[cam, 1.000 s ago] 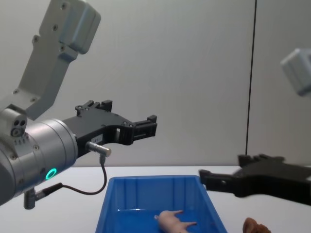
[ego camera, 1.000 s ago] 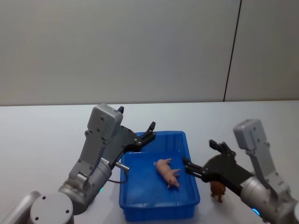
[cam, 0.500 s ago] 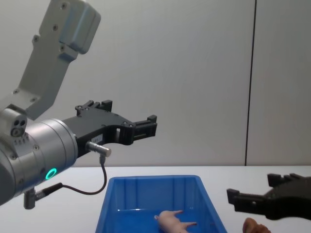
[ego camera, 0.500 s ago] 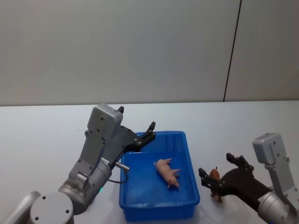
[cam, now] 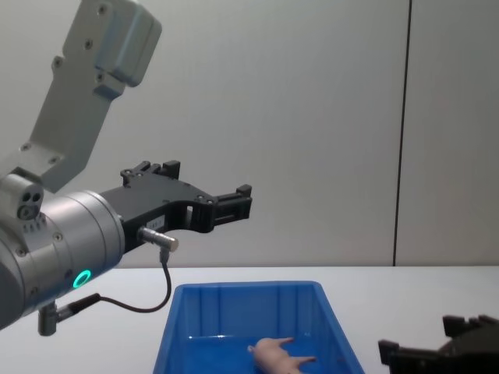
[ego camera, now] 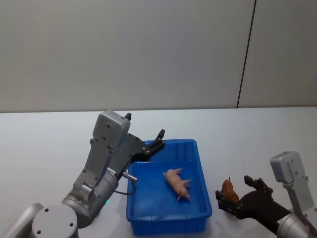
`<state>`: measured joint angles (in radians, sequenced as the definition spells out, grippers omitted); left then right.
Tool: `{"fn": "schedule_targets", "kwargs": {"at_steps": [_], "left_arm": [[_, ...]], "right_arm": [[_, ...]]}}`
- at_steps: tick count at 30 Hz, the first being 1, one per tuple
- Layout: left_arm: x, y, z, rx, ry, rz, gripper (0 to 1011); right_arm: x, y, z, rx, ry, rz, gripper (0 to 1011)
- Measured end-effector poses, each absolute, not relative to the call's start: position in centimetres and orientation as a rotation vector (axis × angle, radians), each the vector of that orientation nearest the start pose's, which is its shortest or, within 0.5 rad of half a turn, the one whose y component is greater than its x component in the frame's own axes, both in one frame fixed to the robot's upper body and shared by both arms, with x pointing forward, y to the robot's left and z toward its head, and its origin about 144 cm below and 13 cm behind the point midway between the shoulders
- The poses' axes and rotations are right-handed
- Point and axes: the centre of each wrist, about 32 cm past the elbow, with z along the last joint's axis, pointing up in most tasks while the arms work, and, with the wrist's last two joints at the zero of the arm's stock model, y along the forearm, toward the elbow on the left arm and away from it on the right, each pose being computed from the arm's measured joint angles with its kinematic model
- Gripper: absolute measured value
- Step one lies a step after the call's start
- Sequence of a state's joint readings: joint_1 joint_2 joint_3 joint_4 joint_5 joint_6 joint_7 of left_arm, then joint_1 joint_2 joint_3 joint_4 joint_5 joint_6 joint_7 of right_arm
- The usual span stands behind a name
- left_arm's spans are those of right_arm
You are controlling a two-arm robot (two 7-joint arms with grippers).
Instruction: Pick up the two dolls from the table and place them into the box.
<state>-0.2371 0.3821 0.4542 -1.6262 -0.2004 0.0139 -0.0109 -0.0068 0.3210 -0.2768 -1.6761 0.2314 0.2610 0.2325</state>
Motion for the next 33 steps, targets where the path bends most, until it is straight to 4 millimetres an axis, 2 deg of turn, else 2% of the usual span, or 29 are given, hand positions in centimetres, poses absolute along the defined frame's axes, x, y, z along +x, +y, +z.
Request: {"fn": "schedule_targets", "kwargs": {"at_steps": [16,22,23,33], "left_arm": [[49.2,19.8,120.4,0.061,-0.268,1.124,1001],[49.2,19.8,120.4,0.061,-0.268,1.124,1001],[49.2,19.8,120.4,0.061,-0.268,1.124,1001],[49.2,19.8,120.4,0.061,-0.268,1.124,1001]], "right_arm": [[44.9,-22.8,114.0,-0.315,0.173,-1.056,1001],[45.1,-22.6,113.6,-0.325,0.186,-1.059,855],[45.1,-22.6,113.5,-0.326,0.187,-1.060,855],[45.3,-22.4,113.1,-0.320,0.190,-1.071,531]]}}
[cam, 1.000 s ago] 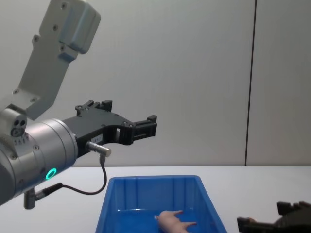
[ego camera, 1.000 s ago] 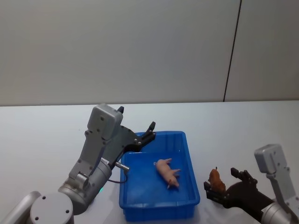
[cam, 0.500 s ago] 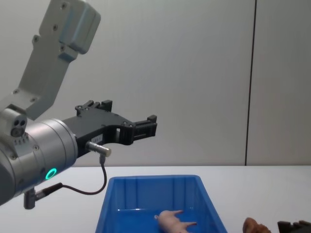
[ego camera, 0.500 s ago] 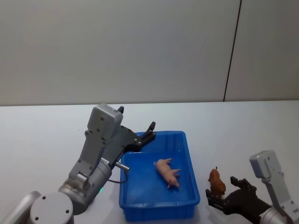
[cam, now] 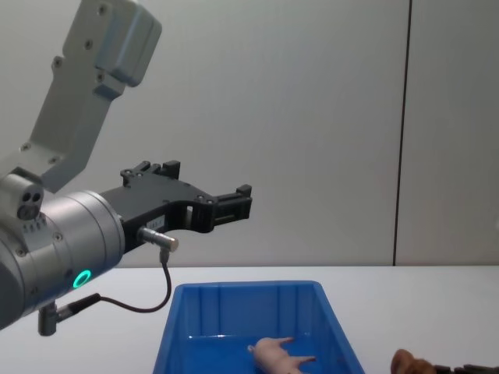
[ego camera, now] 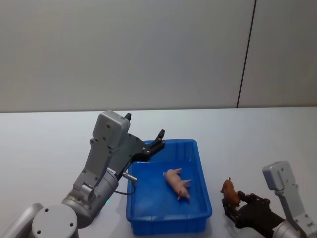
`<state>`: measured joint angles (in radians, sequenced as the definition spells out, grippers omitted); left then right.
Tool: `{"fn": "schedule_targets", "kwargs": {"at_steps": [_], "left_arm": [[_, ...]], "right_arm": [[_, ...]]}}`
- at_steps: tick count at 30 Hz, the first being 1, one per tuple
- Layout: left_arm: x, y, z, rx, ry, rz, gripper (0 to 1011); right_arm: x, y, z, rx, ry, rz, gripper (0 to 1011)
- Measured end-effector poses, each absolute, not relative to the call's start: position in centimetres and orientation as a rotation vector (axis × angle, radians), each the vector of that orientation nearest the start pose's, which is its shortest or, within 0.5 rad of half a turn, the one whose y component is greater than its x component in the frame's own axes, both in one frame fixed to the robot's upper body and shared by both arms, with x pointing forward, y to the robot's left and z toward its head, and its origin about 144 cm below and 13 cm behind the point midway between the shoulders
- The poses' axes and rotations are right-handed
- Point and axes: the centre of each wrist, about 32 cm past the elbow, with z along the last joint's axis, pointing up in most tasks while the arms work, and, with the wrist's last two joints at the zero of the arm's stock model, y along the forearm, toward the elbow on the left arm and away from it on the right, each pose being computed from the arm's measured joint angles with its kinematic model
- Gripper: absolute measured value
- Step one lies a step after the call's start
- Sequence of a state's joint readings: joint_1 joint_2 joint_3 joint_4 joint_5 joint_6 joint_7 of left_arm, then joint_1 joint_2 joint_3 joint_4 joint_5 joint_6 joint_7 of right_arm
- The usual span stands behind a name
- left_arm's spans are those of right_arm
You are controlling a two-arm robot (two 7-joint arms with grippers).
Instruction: Pick up the two dolls from the table and place them into the box.
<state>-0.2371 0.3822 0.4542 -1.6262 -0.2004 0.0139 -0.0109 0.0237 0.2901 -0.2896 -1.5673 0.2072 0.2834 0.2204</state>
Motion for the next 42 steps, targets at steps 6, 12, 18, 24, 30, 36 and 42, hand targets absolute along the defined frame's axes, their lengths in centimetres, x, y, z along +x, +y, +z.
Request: {"fn": "schedule_targets", "kwargs": {"at_steps": [6,12,18,24,30,36,42], "left_arm": [[49.2,19.8,120.4,0.061,-0.268,1.124,1001],[49.2,19.8,120.4,0.061,-0.268,1.124,1001],[49.2,19.8,120.4,0.061,-0.268,1.124,1001],[49.2,19.8,120.4,0.061,-0.268,1.124,1001],[49.2,19.8,120.4,0.061,-0.268,1.124,1001],[49.2,19.8,120.4,0.061,-0.268,1.124,1001],[49.2,19.8,120.4,0.061,-0.268,1.124,1001]], "right_arm": [[45.2,-22.2,113.1,-0.317,0.165,-1.085,428],[45.1,-22.0,113.6,-0.303,0.110,-1.102,428],[45.0,-21.7,114.5,-0.279,0.038,-1.115,428],[45.1,-21.3,115.8,-0.247,-0.031,-1.114,427],[45.7,-20.6,117.7,-0.195,-0.090,-1.073,428],[46.5,-19.7,118.9,-0.165,-0.098,-1.016,427],[47.7,-18.7,119.6,-0.152,-0.063,-0.955,430]]}}
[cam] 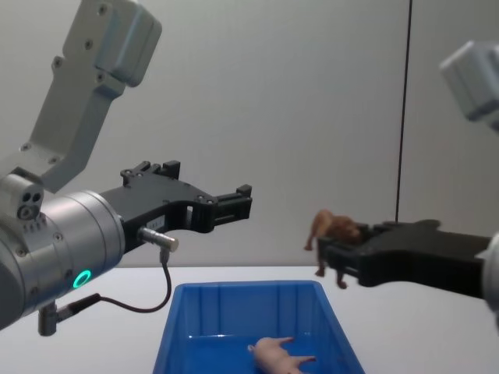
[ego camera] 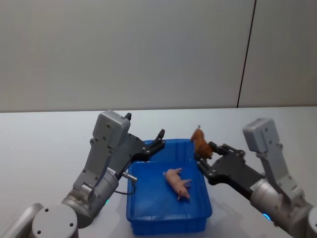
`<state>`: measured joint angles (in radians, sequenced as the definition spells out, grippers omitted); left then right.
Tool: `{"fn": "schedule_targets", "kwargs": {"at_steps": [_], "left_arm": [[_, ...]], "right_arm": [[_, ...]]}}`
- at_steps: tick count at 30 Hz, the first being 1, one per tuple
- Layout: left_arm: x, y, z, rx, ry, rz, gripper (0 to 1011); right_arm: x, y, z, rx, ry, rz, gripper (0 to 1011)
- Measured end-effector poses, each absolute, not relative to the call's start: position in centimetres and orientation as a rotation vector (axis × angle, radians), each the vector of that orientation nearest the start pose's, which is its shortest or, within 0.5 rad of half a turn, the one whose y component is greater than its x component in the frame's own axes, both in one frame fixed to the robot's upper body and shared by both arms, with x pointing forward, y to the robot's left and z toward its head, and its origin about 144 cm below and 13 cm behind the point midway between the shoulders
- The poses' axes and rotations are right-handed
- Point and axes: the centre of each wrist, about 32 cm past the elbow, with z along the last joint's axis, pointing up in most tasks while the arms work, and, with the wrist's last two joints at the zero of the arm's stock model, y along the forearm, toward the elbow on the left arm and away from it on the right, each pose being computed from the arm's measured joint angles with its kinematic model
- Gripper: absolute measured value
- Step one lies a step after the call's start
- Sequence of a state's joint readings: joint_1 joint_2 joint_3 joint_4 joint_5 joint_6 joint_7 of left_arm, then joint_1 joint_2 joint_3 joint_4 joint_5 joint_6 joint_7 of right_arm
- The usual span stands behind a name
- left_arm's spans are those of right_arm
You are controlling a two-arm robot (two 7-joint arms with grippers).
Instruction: Pick up the two dolls from the table and place them into the box.
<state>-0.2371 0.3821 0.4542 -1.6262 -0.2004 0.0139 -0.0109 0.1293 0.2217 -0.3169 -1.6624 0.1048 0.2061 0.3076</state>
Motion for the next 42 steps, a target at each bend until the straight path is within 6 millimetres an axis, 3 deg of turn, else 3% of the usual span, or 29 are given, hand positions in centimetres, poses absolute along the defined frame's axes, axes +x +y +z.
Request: {"fn": "schedule_targets", "kwargs": {"at_steps": [3,4,12,20,34,42], "left_arm": [[49.2,19.8,120.4,0.061,-0.268,1.124,1001],[49.2,19.8,120.4,0.061,-0.268,1.124,1001],[49.2,19.8,120.4,0.061,-0.268,1.124,1001],[49.2,19.8,120.4,0.061,-0.268,1.124,1001],[49.2,19.8,120.4,0.061,-0.268,1.124,1001],[49.2,19.8,120.4,0.061,-0.268,1.124,1001]], "right_arm": [[48.2,-18.3,119.7,-0.153,-0.041,-0.931,465],[48.5,-18.1,119.8,-0.154,-0.031,-0.918,533],[49.8,-17.1,119.4,-0.162,0.018,-0.859,785],[50.0,-17.9,119.2,-0.165,0.019,-0.868,989],[47.8,-23.2,118.2,-0.196,-0.004,-0.969,1001],[46.9,-24.9,117.8,-0.211,-0.009,-0.998,1001]]}}
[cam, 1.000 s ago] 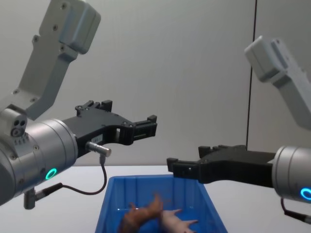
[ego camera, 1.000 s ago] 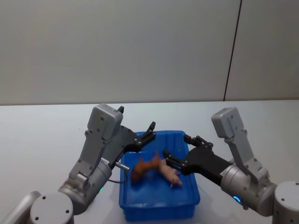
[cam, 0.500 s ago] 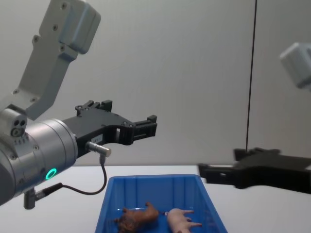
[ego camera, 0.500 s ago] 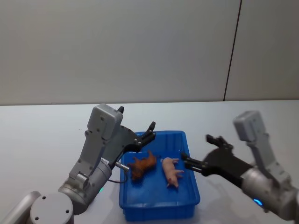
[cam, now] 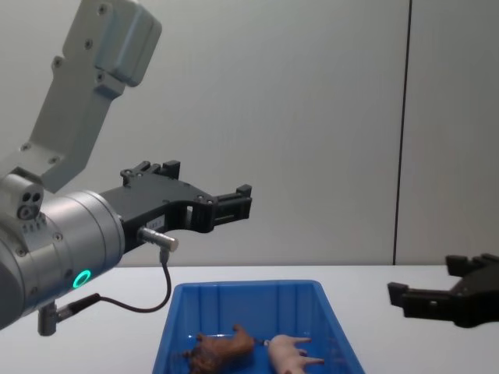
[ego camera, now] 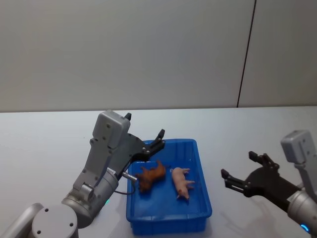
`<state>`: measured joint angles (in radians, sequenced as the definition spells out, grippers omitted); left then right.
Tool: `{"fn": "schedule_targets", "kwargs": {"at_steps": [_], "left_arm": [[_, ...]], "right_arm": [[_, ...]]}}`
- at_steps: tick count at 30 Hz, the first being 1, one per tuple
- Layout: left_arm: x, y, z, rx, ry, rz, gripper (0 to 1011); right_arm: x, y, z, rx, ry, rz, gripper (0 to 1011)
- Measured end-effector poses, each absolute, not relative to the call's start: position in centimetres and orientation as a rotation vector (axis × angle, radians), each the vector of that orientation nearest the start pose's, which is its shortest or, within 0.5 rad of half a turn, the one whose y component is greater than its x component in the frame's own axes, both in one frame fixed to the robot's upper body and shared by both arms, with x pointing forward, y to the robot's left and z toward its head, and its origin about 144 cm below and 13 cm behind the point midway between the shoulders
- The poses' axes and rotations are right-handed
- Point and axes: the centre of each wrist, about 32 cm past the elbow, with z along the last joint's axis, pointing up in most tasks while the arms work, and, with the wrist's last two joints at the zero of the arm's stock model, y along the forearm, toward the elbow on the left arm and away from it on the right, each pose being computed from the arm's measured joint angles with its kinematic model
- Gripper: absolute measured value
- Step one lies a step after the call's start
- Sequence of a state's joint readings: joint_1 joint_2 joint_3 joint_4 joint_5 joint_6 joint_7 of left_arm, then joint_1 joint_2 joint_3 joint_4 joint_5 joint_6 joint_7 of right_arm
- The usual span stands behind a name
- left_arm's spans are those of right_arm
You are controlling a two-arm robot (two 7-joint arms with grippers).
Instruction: Pick up the two dolls from the table and place them into the box.
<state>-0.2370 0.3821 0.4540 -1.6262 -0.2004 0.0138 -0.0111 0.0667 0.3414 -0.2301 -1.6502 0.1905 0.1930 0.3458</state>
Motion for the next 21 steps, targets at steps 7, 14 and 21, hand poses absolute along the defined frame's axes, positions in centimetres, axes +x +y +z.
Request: {"fn": "schedule_targets", "kwargs": {"at_steps": [7,14,21], "left_arm": [[49.0,20.1,120.5,0.071,-0.278,1.133,1001],[48.4,20.8,120.4,0.101,-0.283,1.174,1001],[47.5,22.0,119.9,0.146,-0.264,1.221,1001]], "right_arm": [[46.4,-25.7,117.7,-0.220,-0.014,-1.012,1001],[46.1,-26.2,117.6,-0.225,-0.016,-1.020,1001],[45.9,-26.4,117.6,-0.228,-0.018,-1.024,1001]]}}
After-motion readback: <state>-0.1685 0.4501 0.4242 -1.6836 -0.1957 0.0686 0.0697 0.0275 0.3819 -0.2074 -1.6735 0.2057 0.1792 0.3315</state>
